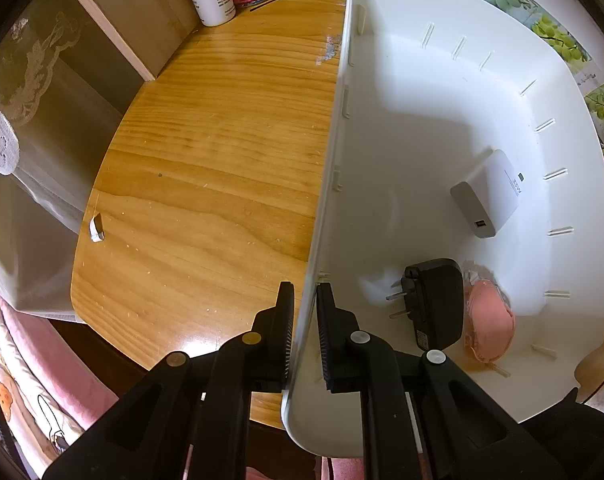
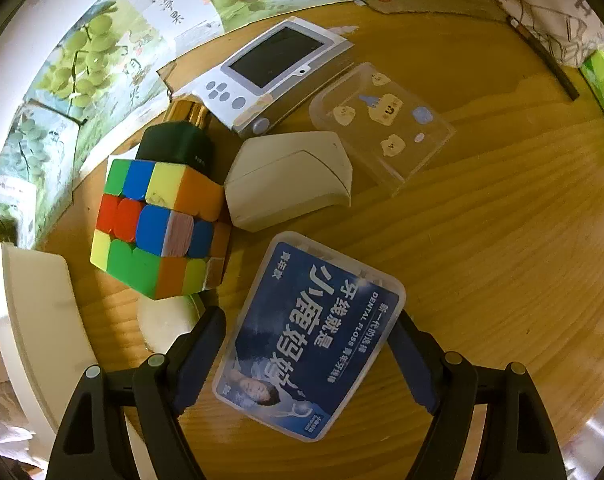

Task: Organize rigid objects
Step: 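Move the right tool to the blue dental-floss box, then grasp the blue dental-floss box with the right tool and lift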

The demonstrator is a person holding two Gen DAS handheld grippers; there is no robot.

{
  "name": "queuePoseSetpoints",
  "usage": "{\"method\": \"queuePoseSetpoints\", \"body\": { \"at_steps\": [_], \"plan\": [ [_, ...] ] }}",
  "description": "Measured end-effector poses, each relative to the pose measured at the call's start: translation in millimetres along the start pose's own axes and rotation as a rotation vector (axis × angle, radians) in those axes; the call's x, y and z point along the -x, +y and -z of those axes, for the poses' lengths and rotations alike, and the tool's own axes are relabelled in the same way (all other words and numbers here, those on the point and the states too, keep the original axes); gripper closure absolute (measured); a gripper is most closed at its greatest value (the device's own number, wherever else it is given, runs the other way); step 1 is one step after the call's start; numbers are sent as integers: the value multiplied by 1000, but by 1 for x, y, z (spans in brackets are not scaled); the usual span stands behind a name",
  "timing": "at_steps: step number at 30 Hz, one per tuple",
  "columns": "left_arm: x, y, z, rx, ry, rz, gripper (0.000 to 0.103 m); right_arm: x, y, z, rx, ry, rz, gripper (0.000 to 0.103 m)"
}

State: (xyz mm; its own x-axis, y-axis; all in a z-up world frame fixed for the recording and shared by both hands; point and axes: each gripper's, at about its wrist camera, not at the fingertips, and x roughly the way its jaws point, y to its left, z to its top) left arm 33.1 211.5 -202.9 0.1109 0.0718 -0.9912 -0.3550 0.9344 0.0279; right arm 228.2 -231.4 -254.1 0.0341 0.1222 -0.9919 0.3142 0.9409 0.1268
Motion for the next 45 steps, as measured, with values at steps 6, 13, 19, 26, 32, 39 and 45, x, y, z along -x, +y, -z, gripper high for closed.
{"method": "queuePoseSetpoints", "body": {
  "at_steps": [6,13,19,26,32,39,45],
  "plan": [
    [0,0,0,2,0,0,89,1,3,0,10,-11,9,28],
    [0,-1,0,-5,1,-2,89,7,-3,9,32,-9,-16,30],
    [0,-2,0,-15,0,-3,90,21,-9,18,54,-22,-31,31],
    [1,-4,1,-35,0,-1,90,38,-10,29,69,-50,-50,32],
    [2,-5,1,-61,-2,10,90,56,-7,42,104,-87,-61,32],
    [3,-9,1,-101,-1,17,91,82,7,59,171,-133,-67,33],
    [4,-10,1,-131,-1,26,91,103,25,77,235,-163,-114,33]
  ]
}}
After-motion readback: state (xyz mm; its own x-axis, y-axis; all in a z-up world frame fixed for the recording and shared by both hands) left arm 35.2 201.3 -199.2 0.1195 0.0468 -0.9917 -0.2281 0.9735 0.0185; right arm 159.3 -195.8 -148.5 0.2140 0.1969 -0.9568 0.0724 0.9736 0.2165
